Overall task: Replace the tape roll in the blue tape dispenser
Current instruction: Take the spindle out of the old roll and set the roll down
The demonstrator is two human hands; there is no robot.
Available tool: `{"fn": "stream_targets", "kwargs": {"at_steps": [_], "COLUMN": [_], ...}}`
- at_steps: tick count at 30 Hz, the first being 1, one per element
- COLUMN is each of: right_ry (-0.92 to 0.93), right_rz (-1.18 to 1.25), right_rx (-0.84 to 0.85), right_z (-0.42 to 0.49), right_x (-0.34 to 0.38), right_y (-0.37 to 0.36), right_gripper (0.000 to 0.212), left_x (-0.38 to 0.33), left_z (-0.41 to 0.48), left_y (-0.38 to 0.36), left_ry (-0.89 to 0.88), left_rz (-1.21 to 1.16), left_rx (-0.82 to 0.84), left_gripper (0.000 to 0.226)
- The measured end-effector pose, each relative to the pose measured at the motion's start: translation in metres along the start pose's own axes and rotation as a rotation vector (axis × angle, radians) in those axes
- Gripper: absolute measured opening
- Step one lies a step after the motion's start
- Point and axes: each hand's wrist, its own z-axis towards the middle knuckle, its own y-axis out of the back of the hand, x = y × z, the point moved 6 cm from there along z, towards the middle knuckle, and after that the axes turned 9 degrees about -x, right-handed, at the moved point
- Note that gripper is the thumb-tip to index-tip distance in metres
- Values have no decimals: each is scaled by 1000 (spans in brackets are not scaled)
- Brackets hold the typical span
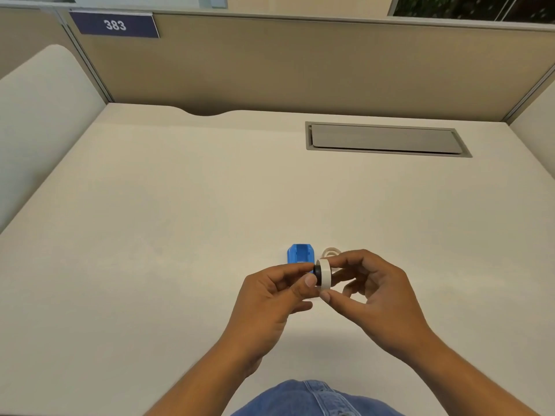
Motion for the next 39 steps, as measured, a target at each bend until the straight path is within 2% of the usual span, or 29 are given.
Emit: {"fn": "stream_targets", "kwargs": {"at_steps": [9, 12, 22, 27, 33, 39], "right_ry": [-16, -19, -5, -28, -112, -171], "right_rz": [47, 36, -32, -73, -277, -521], "right_rx": [-28, -34, -22, -84, -140, -82], "right_z": [-7, -6, -1, 16, 39, 51], "right_x": [2, 1, 1, -14, -74, -129], "right_y": [0, 1, 7, 23, 43, 49], "right_gripper": [36, 41, 45, 42, 35, 47], "left_x": [-1, 0, -6, -6, -1, 3], "left_z": [-2, -2, 4, 5, 5, 5], "left_y": [3, 4, 8, 11, 10, 12], "left_ry": [-24, -25, -65, -55, -27, -3], "left_rz": [27, 42, 23, -27, -21, -12], "left_rx": [-59, -73, -93, -101, -114, -132], "left_gripper": [30, 23, 21, 22, 25, 21]}}
